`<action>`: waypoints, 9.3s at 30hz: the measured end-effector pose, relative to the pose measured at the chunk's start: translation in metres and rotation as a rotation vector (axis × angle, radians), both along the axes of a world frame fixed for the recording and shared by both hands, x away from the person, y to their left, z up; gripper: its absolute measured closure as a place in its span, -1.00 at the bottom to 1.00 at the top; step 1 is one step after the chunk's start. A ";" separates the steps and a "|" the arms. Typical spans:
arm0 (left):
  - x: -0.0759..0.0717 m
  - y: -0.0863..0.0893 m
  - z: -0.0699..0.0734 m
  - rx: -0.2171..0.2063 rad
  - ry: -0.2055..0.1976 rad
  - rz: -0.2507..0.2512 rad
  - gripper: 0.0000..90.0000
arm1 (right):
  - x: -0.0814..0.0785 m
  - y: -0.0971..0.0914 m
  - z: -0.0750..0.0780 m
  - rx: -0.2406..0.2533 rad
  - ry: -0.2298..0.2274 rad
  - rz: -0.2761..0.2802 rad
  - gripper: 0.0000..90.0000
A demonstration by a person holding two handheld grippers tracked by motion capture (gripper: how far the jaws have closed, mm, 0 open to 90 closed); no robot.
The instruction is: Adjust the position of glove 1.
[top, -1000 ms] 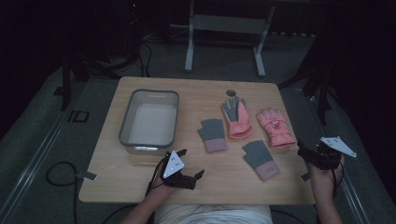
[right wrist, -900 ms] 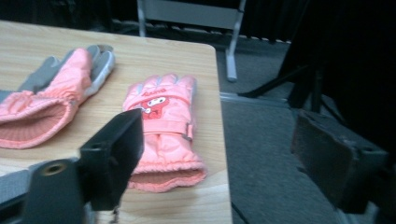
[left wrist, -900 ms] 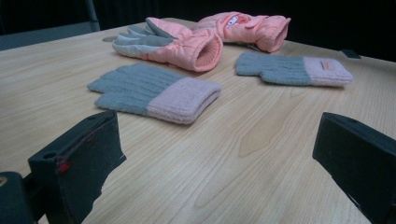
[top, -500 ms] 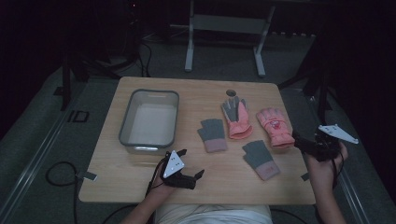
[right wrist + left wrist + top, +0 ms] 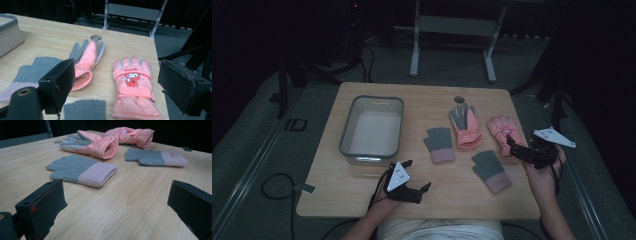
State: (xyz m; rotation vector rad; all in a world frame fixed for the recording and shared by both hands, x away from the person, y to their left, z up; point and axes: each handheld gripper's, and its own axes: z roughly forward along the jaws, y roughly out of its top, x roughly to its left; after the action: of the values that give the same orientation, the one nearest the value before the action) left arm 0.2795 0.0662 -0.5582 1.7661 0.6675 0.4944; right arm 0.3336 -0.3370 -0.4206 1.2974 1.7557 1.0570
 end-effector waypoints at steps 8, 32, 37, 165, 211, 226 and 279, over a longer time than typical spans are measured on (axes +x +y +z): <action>0.001 0.001 0.000 -0.002 0.006 -0.002 -0.98 | 0.011 0.024 0.007 0.002 0.000 0.047 -0.70; 0.001 0.000 0.000 0.001 0.009 -0.005 -0.98 | 0.042 0.108 -0.003 -0.005 0.033 0.373 -0.34; 0.001 0.000 0.000 0.001 0.010 -0.006 -0.98 | 0.052 0.128 -0.015 -0.001 0.061 0.434 -0.23; 0.000 0.001 0.000 -0.023 0.002 -0.034 -0.98 | 0.011 0.169 -0.123 0.009 0.402 0.263 0.63; 0.001 0.002 0.000 -0.037 0.009 -0.027 -0.98 | 0.023 0.005 -0.121 -0.202 0.364 0.462 0.90; 0.000 0.002 0.000 -0.030 0.000 -0.024 -0.98 | -0.006 0.040 -0.067 -0.066 0.320 0.280 0.94; -0.001 0.000 0.000 -0.021 -0.013 -0.033 -0.98 | 0.003 0.050 -0.102 -0.079 0.343 0.261 0.51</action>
State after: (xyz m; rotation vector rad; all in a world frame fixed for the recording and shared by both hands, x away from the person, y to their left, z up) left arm 0.2782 0.0658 -0.5585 1.7498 0.6320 0.4741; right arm 0.3368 -0.2867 -0.5229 1.2814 2.2510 0.9309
